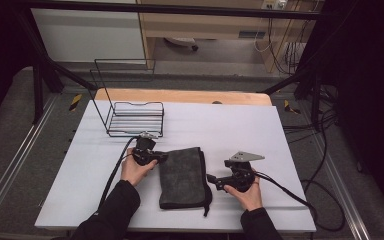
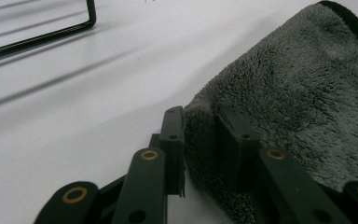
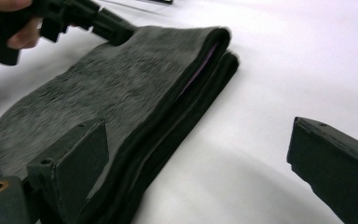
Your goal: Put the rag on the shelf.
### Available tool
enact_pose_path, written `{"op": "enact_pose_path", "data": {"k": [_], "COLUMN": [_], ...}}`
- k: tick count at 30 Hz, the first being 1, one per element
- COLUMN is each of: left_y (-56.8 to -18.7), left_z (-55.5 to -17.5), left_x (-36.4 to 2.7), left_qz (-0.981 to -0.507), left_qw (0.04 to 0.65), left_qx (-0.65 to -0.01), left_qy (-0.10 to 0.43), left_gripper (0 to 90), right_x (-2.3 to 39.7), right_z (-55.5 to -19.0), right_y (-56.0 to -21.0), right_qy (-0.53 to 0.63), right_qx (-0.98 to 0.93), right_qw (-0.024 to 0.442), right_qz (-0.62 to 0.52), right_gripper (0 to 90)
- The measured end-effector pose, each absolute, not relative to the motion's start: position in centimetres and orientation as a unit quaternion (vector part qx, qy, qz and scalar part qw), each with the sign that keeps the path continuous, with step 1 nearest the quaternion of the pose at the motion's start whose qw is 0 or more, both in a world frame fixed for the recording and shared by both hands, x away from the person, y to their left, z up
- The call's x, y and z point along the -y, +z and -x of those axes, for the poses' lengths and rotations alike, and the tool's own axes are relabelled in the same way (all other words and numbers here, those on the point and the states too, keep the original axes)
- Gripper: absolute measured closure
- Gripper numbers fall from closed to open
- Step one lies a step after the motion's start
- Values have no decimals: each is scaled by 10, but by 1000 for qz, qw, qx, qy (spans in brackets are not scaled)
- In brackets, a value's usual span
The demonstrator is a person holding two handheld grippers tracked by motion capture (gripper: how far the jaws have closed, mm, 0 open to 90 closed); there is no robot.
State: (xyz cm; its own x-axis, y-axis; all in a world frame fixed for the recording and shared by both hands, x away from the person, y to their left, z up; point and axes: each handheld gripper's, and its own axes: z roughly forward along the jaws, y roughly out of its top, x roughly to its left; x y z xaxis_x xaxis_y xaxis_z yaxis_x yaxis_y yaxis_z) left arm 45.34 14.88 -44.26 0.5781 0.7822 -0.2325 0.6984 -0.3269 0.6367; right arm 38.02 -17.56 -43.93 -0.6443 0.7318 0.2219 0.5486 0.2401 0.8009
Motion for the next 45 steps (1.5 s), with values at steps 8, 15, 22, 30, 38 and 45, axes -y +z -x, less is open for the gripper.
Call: {"op": "enact_pose_path", "data": {"k": [8,15,22,30,38,45], "left_y": [-443,-444,-445,-444,-445,-444], "left_z": [-451,-449,-450,-449,-451,-453], "left_x": [-146,-145,-146,-145,-147,-151], "left_qz": [-815,-816,-816,-816,-816,-809], "left_qw": [357,360,360,359,362,371], "left_qx": [-451,-446,-446,-447,-446,-453], "left_qy": [67,78,75,77,71,55], "left_gripper": [768,770,770,770,769,792], "right_x": [162,140,131,128,126,128], "right_z": [-407,-437,-454,-459,-459,-461], "right_y": [-428,-431,-445,-454,-455,-452], "right_qy": [466,460,431,417,416,416], "right_qx": [-768,-763,-772,-778,-778,-776], "right_qw": [109,110,99,63,46,25], "right_qz": [-425,-441,-457,-467,-469,-473], "right_gripper": [99,216,417,579,704,777]}}
